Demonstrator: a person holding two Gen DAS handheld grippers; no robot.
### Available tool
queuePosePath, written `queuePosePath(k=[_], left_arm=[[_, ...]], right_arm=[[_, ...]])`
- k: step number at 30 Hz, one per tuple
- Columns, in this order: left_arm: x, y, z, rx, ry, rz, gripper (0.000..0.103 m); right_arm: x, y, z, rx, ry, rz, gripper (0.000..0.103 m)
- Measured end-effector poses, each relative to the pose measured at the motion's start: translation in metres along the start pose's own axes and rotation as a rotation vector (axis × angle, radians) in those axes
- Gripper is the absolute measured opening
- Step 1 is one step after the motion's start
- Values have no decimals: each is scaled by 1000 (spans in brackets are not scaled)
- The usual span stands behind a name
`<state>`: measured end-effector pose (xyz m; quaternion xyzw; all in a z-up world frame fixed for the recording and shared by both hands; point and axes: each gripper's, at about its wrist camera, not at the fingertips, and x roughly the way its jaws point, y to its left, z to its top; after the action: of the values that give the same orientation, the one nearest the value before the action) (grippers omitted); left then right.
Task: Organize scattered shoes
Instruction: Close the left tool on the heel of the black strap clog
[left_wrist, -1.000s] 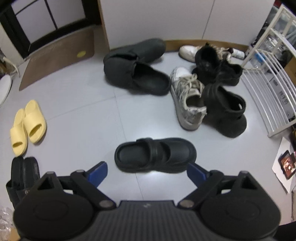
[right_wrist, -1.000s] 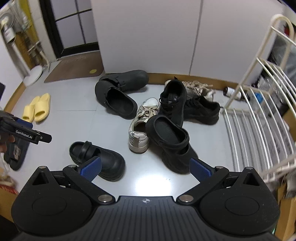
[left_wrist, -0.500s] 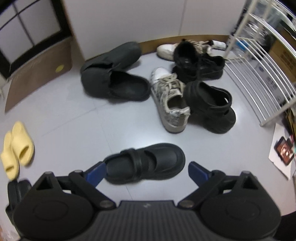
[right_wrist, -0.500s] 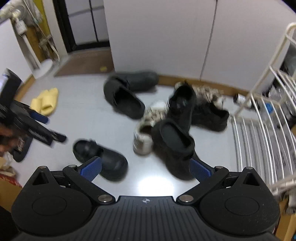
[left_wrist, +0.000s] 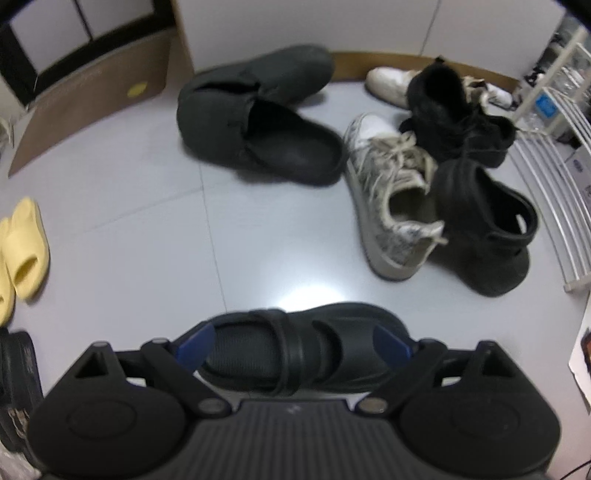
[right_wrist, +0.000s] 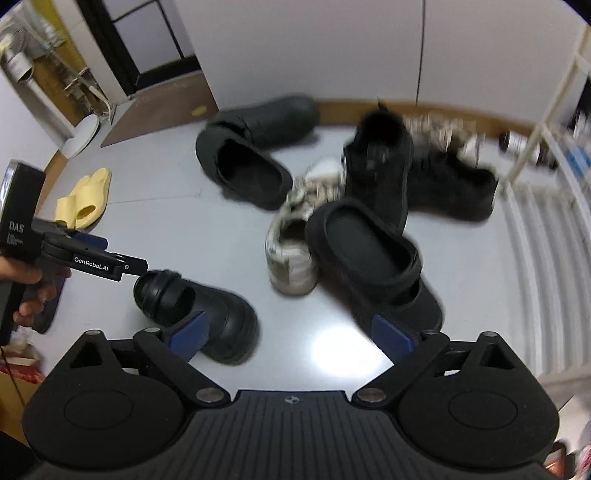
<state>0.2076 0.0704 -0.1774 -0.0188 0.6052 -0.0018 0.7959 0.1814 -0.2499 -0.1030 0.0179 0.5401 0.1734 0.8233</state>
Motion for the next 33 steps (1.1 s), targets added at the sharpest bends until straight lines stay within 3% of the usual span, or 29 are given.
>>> queuePosePath(k=[6, 8, 13, 19, 28, 33], left_arm=[[6, 5, -20, -37, -29, -25, 94], [4, 9, -28, -29, -60, -29, 92], [-6, 27, -48, -116, -164, -52, 86], [8, 31, -63, -153, -179, -78, 83], [42, 17, -80, -54, -157, -17, 78], [56, 10, -79, -26, -152, 21, 72]], right_arm=[[14, -16, -25, 37, -20, -14, 98], [19, -21, -34, 32, -27, -9, 98], [9, -36, -55, 46, -98, -54, 98], [9, -56, -76, 144, -128, -36, 98], [51, -51, -102, 82, -1, -76, 98], [59, -52, -111, 64, 26, -96, 98]])
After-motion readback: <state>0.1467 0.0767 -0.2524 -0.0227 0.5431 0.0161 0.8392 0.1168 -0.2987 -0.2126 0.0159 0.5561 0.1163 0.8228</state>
